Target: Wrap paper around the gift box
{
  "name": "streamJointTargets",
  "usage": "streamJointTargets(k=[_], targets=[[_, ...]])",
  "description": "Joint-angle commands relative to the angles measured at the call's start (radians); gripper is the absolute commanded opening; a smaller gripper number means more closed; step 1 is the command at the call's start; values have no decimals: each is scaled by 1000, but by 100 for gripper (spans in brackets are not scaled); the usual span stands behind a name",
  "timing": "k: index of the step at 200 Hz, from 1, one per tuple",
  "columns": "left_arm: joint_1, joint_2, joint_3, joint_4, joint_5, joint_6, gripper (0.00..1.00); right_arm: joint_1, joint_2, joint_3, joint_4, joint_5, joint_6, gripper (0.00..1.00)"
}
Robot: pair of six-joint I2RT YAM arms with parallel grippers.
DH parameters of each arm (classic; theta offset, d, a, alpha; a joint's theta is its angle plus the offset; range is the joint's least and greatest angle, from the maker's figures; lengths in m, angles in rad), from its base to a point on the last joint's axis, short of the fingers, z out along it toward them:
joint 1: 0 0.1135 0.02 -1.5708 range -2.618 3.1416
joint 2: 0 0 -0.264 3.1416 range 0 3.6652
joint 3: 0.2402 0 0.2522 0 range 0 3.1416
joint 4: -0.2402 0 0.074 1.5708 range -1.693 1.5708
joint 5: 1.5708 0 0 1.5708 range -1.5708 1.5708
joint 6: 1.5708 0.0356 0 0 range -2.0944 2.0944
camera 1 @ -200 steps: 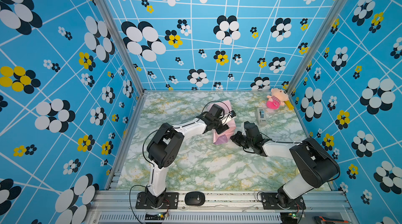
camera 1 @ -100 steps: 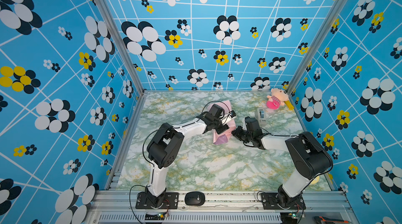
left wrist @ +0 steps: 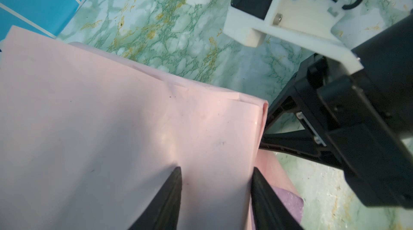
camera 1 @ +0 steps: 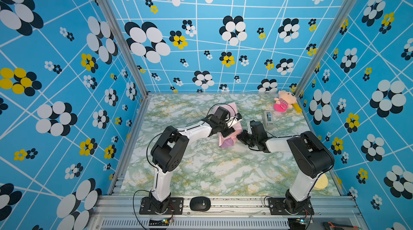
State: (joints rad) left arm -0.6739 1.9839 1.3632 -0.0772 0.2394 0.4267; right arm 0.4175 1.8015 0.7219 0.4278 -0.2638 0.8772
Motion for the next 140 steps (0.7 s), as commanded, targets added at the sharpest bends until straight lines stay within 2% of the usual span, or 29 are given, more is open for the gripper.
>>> streamJointTargets(k=[1, 140], targets=[[4, 28, -34, -99, 20, -26, 49, 16, 12, -53, -35, 9, 12, 0], [5, 27, -42, -90, 23, -36, 49, 126, -26, -236, 33, 50, 110, 0]])
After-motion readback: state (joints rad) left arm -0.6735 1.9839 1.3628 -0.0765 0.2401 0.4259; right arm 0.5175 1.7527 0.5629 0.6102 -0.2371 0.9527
